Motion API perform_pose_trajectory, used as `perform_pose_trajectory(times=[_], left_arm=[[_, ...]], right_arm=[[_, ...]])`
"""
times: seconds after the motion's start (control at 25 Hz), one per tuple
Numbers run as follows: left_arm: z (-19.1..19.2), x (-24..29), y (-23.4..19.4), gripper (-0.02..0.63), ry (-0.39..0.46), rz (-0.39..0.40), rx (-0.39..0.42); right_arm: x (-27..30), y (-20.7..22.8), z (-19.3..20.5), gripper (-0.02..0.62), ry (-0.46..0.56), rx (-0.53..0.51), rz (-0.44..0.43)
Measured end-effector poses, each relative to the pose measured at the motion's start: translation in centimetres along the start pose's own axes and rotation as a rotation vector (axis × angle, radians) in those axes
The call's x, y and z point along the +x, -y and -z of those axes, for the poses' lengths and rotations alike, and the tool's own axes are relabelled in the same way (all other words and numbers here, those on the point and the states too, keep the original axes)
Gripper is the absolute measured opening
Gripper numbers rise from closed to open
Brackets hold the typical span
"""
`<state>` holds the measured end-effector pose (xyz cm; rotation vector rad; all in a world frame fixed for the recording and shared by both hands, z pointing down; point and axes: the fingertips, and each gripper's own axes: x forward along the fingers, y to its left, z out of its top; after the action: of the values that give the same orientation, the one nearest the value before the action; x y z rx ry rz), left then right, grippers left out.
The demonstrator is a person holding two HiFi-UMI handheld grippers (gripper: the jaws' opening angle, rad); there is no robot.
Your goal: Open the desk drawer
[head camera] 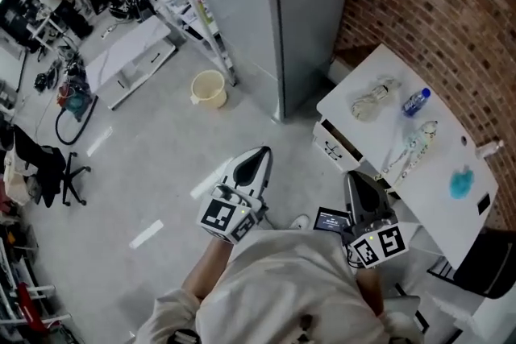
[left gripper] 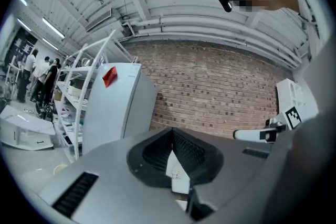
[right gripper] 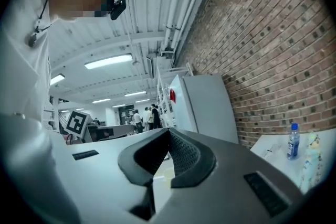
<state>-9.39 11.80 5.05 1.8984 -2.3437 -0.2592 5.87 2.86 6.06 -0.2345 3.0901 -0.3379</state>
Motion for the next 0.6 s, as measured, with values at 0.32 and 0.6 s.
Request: perform_pose_trajectory(times=[0.32, 0.6], left_arm=[[-1.0, -5.2, -6.5, 0.008, 0.021, -0.103, -0.018], [-0.5, -5.9, -8.1, 0.008, 0.009, -0.059, -0.035]], right_arm=[[6.0, -5.9, 0.4, 0.026, -0.029, -0.008, -0.103], [6.7, -7.8, 0.8, 0.026, -0.044, -0.001, -0.041]])
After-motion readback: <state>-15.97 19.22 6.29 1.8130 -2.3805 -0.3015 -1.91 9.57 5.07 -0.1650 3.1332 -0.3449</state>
